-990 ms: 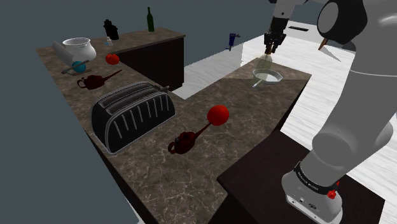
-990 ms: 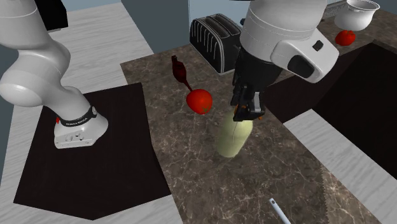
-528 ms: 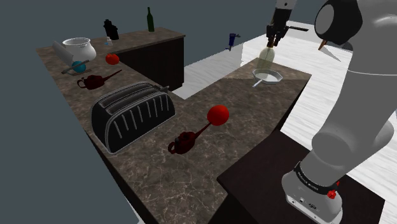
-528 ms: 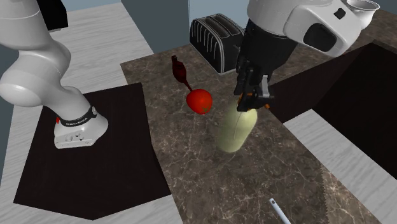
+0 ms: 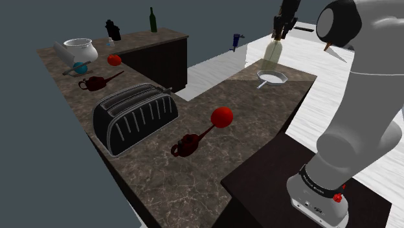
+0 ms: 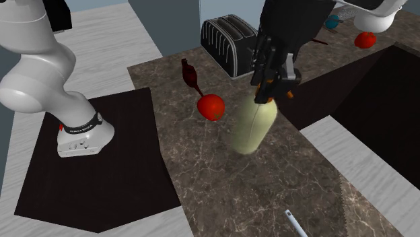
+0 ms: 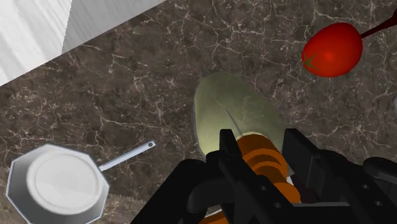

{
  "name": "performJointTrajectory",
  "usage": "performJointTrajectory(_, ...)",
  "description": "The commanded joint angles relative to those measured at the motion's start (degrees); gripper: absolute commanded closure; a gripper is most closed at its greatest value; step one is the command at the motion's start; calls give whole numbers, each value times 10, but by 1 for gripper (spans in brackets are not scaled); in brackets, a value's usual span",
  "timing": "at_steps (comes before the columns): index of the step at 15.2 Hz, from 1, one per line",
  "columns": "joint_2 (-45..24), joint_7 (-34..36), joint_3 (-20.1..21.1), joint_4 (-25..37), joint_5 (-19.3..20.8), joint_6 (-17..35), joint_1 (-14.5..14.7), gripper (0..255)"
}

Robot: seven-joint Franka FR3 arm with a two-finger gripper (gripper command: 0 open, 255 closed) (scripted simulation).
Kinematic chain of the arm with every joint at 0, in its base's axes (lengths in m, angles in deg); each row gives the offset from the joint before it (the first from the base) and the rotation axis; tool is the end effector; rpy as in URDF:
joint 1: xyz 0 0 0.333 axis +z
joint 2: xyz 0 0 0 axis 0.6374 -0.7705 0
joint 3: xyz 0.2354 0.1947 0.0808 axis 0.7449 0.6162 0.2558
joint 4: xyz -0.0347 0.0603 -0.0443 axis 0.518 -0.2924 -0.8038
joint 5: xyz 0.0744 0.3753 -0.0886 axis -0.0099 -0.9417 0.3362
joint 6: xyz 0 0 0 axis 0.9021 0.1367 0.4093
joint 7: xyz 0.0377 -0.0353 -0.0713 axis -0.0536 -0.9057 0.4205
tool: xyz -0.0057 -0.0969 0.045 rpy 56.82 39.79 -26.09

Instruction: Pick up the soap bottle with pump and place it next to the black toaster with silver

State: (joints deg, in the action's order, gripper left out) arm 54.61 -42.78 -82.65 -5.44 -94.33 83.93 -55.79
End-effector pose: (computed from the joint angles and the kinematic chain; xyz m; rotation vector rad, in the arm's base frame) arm 0.5164 -0.3642 0.6088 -3.0426 0.4155 0.1199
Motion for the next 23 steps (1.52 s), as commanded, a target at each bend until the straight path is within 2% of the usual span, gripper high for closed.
performJointTrajectory(1,-8,0,0,29,-4,-22,-6,255)
performJointTrajectory(7,-47,-1,1,134,-22,-88,-31,255)
performJointTrajectory(10,8,38,7,52,0,-57,22,255)
performJointTrajectory(14,62,94,22,-21,21,-31,78,255)
performJointTrajectory(23,129,224,73,-105,43,-1,168,255)
